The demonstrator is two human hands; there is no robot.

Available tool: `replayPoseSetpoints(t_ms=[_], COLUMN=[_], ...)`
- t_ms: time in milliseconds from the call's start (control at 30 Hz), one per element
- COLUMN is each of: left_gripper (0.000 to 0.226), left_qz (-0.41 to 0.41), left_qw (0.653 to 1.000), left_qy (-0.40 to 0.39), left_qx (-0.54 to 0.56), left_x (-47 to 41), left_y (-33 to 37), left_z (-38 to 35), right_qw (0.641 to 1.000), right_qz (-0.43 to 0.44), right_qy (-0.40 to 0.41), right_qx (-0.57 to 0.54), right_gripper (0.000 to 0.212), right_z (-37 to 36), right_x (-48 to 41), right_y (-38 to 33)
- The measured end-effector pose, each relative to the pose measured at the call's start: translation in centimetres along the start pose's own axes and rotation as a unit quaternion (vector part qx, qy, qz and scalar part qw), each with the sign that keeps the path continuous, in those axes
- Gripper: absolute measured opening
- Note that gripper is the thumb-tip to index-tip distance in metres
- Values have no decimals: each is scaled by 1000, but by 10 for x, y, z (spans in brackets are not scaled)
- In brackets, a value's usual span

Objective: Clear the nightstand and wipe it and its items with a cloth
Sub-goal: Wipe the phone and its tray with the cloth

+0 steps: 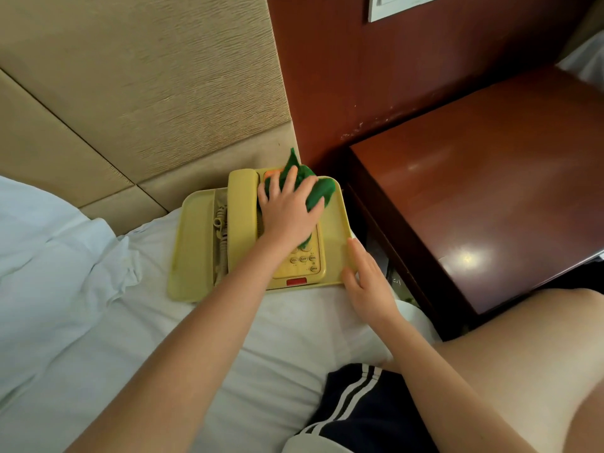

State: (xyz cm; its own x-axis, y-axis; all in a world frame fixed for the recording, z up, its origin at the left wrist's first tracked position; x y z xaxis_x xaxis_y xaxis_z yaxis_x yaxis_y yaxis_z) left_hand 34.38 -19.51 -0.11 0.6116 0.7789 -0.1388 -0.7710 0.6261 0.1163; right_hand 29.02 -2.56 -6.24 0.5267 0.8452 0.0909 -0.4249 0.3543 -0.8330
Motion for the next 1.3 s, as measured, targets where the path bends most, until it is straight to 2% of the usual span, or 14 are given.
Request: replayPoseSetpoints(t_ms=[100,200,433,533,633,867,1000,1067,1133,1233,1300], left_gripper=[46,46,46,48,48,44,43,40,36,40,39], left_qz=[39,40,-59,-99,-106,16,38,1,-88,-257,-321], left_qw=[999,999,997,994,994,1000,999,1000,996,966,946], left_qy=[-21,-14,49,38,18,-27,-29,-9,12,-16,-40], left_qx=[-4,-6,-18,-28,-31,-1,6,9,5,3,16], left_x=[-26,-19,72,97,85,-6,-21,-7,18,61,76], left_y=[0,6,5,2,5,6,9,10,11,13,13], left_z=[0,-1,-3,-6,-5,0,-1,1,2,2,6], right_qw=[1000,1000,1000,1000,1000,1000,1000,1000,1000,998,995], right_qz=[0,-7,-1,7,12,1,12,18,23,22,1], right_qy=[-1,-3,-6,-1,4,-5,4,5,11,21,37], right_qx=[2,7,10,13,7,18,-4,-4,-13,-61,-90], right_gripper=[54,55,54,51,53,52,48,48,51,53,49], right_z=[1,1,-3,-2,-1,2,5,7,5,2,6], right_x=[0,0,-2,-2,-2,1,2,3,2,-2,-4], right_y=[-1,-1,3,2,-1,-5,-8,-9,-9,-8,-13])
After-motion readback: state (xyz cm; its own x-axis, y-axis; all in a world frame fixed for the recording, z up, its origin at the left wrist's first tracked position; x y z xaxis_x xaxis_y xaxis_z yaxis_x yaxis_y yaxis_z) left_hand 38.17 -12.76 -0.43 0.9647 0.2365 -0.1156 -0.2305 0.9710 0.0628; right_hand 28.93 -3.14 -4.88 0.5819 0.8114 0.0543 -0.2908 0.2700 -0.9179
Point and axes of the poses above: each hand's wrist, its own x-axis away from the middle knuckle, its own z-axis out of the back of the hand, y = z × x, the point moved 4 cm from there along -x, towards the middle knuckle, and after that the axes turned 4 degrees about y, right-handed, at the moved point
